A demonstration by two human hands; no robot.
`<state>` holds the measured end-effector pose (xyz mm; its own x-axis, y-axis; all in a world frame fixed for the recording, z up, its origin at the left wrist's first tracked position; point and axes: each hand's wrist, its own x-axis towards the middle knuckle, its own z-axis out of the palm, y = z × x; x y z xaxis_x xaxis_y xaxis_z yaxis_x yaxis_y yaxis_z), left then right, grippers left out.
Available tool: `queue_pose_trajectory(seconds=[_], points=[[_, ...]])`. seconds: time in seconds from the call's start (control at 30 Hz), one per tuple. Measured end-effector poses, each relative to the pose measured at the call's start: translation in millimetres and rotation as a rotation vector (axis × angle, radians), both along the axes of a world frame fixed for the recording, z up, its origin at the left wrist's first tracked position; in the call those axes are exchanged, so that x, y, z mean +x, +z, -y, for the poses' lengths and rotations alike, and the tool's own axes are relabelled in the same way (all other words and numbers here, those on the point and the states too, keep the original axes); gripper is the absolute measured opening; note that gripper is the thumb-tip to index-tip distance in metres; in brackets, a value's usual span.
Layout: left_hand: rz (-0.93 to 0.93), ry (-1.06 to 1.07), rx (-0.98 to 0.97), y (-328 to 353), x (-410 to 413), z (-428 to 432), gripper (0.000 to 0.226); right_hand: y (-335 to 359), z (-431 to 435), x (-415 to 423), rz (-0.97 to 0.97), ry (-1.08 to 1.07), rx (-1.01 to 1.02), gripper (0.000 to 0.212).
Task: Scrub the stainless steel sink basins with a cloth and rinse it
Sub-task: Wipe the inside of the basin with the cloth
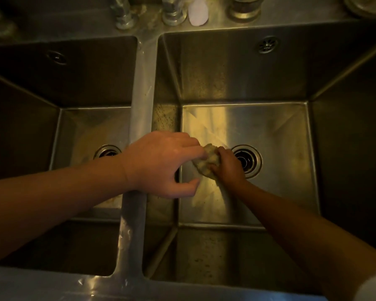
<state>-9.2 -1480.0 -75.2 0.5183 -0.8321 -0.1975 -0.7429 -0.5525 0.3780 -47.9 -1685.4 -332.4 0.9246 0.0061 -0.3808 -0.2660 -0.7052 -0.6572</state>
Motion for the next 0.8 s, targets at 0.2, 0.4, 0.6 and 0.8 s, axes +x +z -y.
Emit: queue_pose_trajectory(seconds=[0.2,0.4,0.6,0.8], points=[[-0.014,-0.001,-0.039,1.2,0.3,1.5,0.056,3.8,33.7,-35.5,-0.091,0.274,-0.014,0.066],[-0.011,0.005,-0.044,0.8,0.7,0.1,0.054,1.1,7.8,-39.1,-0.041,0.506,-0.166,0.056],[-0.014,0.011,-0.013,0.8,0.7,0.9,0.050,2.8,-2.9,-3.1,0.017,0.066,-0.056,0.030],[-0.013,0.036,-0.003,-0.3,0.3,0.7,0.052,20.0,29.6,22.4,0.002,-0.148,-0.006,0.029]])
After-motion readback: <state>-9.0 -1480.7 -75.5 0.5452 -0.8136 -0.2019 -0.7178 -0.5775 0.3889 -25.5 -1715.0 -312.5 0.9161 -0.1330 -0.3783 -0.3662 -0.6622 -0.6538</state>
